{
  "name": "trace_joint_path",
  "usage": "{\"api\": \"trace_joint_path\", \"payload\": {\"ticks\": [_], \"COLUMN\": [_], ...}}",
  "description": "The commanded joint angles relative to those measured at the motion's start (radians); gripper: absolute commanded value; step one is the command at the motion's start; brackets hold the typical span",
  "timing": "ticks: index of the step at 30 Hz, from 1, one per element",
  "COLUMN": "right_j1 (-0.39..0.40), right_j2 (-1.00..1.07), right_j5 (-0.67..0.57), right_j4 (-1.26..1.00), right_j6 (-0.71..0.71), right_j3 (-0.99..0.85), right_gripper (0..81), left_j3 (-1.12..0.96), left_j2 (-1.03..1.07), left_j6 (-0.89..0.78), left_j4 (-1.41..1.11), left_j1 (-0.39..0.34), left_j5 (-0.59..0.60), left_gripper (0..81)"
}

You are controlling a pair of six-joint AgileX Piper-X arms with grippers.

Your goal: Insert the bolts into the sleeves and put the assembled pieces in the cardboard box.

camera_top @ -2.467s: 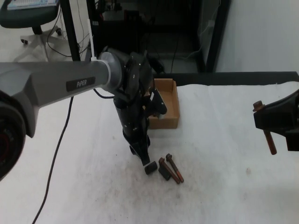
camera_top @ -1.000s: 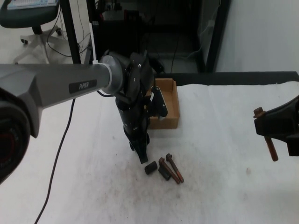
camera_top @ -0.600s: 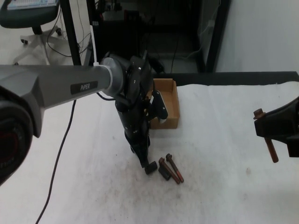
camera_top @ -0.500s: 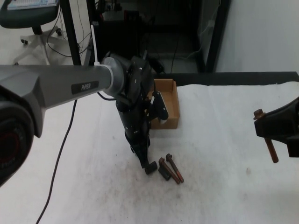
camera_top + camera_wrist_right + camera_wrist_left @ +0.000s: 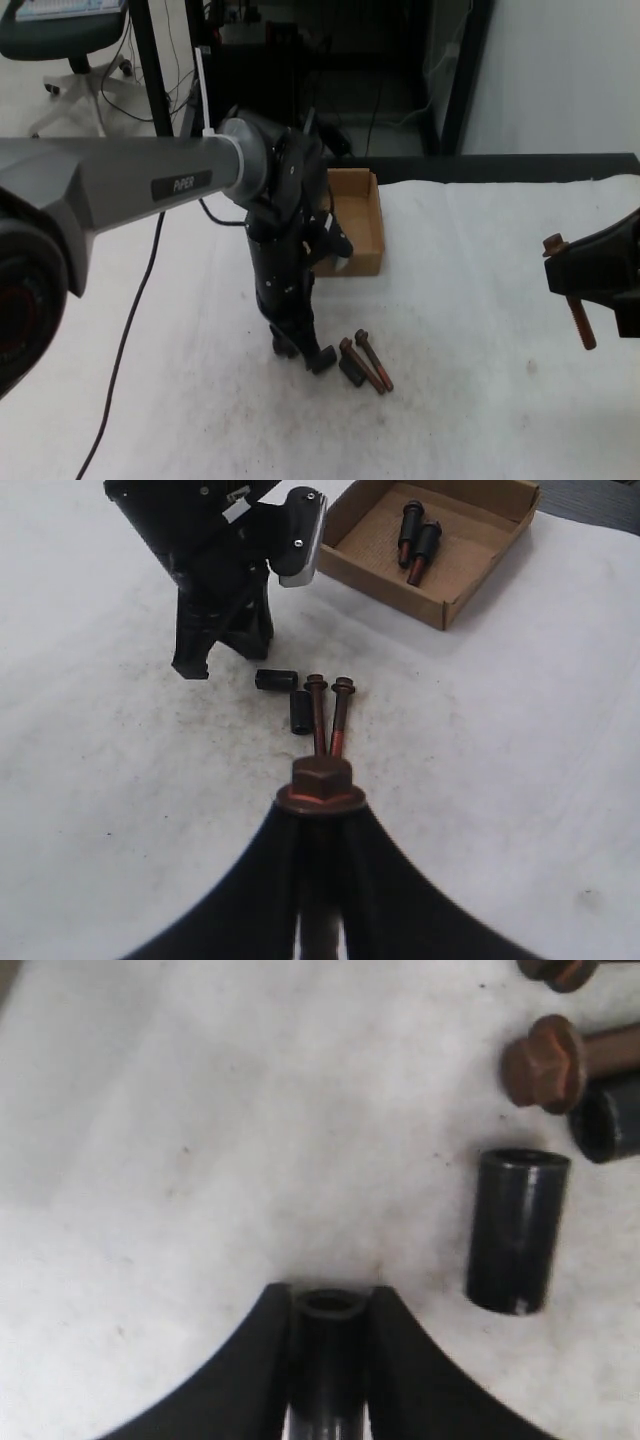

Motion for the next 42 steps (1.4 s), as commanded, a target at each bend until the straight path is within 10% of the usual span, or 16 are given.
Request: {"api": "trace_joint_path", "payload": {"ticks": [1, 18, 27, 42], "right_j1": [-0.003, 0.001, 0.001, 0.001], "right_j2": [-0.009, -0.009, -0.009, -0.009], "right_j5": [-0.015, -0.047, -0.059, -0.059], "right_j4": [-0.001, -0.004, -0.004, -0.002], "right_j6": [-0.004, -0.004, -0.004, 0.000], "right_j3": [-0.002, -0.002, -0.002, -0.002], "right_gripper": [0.8, 0.8, 0.8, 0.8], "left_j3": [0.020, 0.171, 0.169, 0.176], "left_j2": [-0.046, -0.086, -0.104, -0.208], "left_j6": [-0.081, -0.064, -0.064, -0.018], "left_j4": [0.077, 0.068, 0.068, 0.113], "left_j1": [-0.005, -0.096, -0.096, -0.080], "left_j5": [0.114, -0.125, -0.035, -0.066], "left_gripper": [0.3, 0.0, 42.8, 42.4]}}
